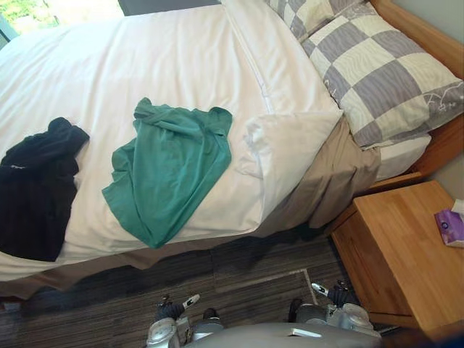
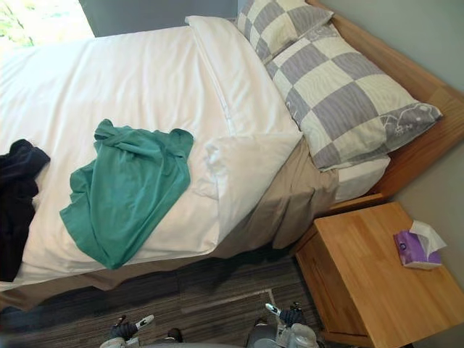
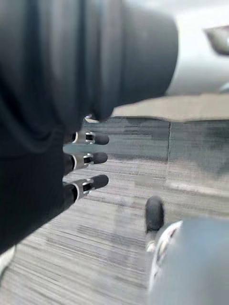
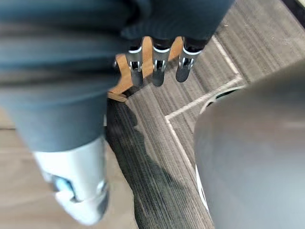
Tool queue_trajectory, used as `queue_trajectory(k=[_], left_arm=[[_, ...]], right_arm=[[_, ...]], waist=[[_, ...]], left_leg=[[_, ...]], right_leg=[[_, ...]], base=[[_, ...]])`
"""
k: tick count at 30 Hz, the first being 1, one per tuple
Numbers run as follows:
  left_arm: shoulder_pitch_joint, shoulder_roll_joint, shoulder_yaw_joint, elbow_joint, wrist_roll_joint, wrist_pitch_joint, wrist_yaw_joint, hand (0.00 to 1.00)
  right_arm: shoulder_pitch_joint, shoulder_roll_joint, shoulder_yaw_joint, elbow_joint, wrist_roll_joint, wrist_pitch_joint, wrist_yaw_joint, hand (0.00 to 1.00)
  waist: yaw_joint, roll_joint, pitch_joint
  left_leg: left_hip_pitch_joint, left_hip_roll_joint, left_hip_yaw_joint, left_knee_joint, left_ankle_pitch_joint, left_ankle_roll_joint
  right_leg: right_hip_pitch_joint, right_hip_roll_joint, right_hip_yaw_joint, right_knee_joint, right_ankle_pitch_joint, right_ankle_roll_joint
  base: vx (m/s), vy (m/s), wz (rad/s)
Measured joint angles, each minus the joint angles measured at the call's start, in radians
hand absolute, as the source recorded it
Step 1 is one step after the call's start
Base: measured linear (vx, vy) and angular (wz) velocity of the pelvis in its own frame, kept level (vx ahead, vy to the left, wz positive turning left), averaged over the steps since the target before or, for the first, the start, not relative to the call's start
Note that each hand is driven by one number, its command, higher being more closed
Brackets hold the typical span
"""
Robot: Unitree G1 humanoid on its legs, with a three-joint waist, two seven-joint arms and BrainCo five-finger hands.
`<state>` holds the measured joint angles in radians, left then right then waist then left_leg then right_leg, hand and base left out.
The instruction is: Tidy the bed and pick cloth on bed and put in laundry
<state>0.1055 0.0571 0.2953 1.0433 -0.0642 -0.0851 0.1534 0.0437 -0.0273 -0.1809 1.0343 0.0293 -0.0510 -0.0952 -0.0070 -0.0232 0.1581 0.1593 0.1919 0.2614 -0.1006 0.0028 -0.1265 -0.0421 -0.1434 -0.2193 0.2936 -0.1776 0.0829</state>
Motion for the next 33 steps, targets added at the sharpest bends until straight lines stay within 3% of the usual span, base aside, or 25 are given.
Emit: queue_trajectory(k=[5, 8, 12, 13, 15, 17, 20, 25, 31, 33], left_arm=[[-0.010, 0.000, 0.000, -0.001, 0.004, -0.013, 0.000, 0.00], [-0.010, 0.004, 0.022, 0.000, 0.007, -0.011, -0.001, 0.00], [0.011, -0.011, 0.109, 0.000, -0.003, -0.006, -0.002, 0.00], [0.014, -0.011, 0.111, 0.000, -0.003, -0.006, -0.002, 0.00], [0.034, -0.011, 0.139, 0.000, -0.003, -0.006, -0.002, 0.00], [0.052, -0.008, 0.140, 0.000, -0.003, -0.006, -0.001, 0.00], [0.088, -0.007, 0.123, 0.000, -0.003, -0.006, -0.002, 0.00], [0.126, 0.004, 0.030, 0.000, 0.001, -0.004, -0.003, 0.00], [0.135, 0.032, -0.039, -0.011, 0.017, -0.005, -0.003, 0.00], [0.134, 0.038, -0.052, -0.039, 0.017, -0.005, -0.003, 0.00]], right_arm=[[0.006, 0.010, 0.030, 0.005, -0.013, 0.000, 0.012, 0.00], [0.027, 0.015, -0.080, 0.004, 0.014, 0.000, 0.007, 0.00], [0.098, -0.020, -0.330, -0.055, 0.148, 0.007, -0.046, 0.00], [0.102, -0.026, -0.342, -0.066, 0.155, 0.009, -0.049, 0.00], [0.121, -0.094, -0.456, -0.205, 0.203, 0.019, -0.090, 0.00], [0.117, -0.166, -0.494, -0.348, 0.211, 0.022, -0.128, 0.00], [0.090, -0.284, -0.525, -0.544, 0.154, 0.021, -0.178, 0.00], [-0.060, -0.370, -0.489, -0.653, -0.003, 0.023, -0.219, 0.00], [-0.198, -0.419, -0.279, -0.714, -0.175, 0.024, -0.215, 0.00], [-0.263, -0.431, -0.216, -0.753, -0.219, 0.023, -0.212, 0.00]], waist=[[0.002, -0.026, -0.014], [0.000, -0.033, -0.019], [-0.004, -0.019, -0.029], [-0.005, -0.017, -0.030], [-0.015, -0.001, -0.041], [-0.026, 0.000, -0.044], [-0.039, 0.013, -0.084], [-0.038, 0.016, -0.093], [-0.032, 0.014, -0.089], [-0.030, 0.011, -0.058]], left_leg=[[-0.004, -0.008, 0.005, 0.004, 0.002, -0.004], [-0.003, -0.021, 0.003, 0.003, 0.002, -0.004], [-0.004, -0.021, -0.002, -0.003, 0.002, -0.004], [-0.004, -0.021, -0.002, -0.003, 0.002, -0.004], [-0.007, -0.021, -0.002, -0.004, 0.001, -0.004], [-0.009, -0.022, -0.007, -0.004, 0.000, -0.004], [-0.038, -0.021, -0.038, -0.003, 0.001, -0.003], [-0.038, -0.020, -0.057, -0.002, 0.001, -0.004], [-0.054, -0.021, -0.080, 0.002, 0.002, -0.003], [-0.061, -0.024, -0.081, 0.003, 0.007, -0.001]], right_leg=[[0.019, 0.001, 0.047, -0.029, -0.001, -0.001], [0.048, -0.005, 0.058, -0.082, 0.006, 0.006], [0.072, -0.005, 0.042, -0.110, 0.011, 0.008], [0.072, -0.005, 0.042, -0.111, 0.012, 0.008], [0.073, -0.005, 0.041, -0.123, 0.016, 0.009], [0.073, -0.006, 0.039, -0.127, 0.016, 0.010], [0.069, -0.006, 0.012, -0.138, 0.018, 0.009], [0.086, -0.004, -0.005, -0.146, 0.021, 0.007], [0.082, -0.005, -0.015, -0.146, 0.022, 0.007], [0.069, -0.009, -0.014, -0.131, 0.022, 0.007]], base=[[0.10, 0.007, 0.13], [0.02, 0.027, 0.05], [-0.01, 0.004, 0.12], [0.00, 0.000, 0.00], [0.00, 0.000, 0.00], [-0.01, 0.002, 0.06], [0.03, -0.006, 0.23], [0.05, 0.002, 0.11], [0.03, 0.008, 0.08], [-0.01, 0.006, 0.03]])
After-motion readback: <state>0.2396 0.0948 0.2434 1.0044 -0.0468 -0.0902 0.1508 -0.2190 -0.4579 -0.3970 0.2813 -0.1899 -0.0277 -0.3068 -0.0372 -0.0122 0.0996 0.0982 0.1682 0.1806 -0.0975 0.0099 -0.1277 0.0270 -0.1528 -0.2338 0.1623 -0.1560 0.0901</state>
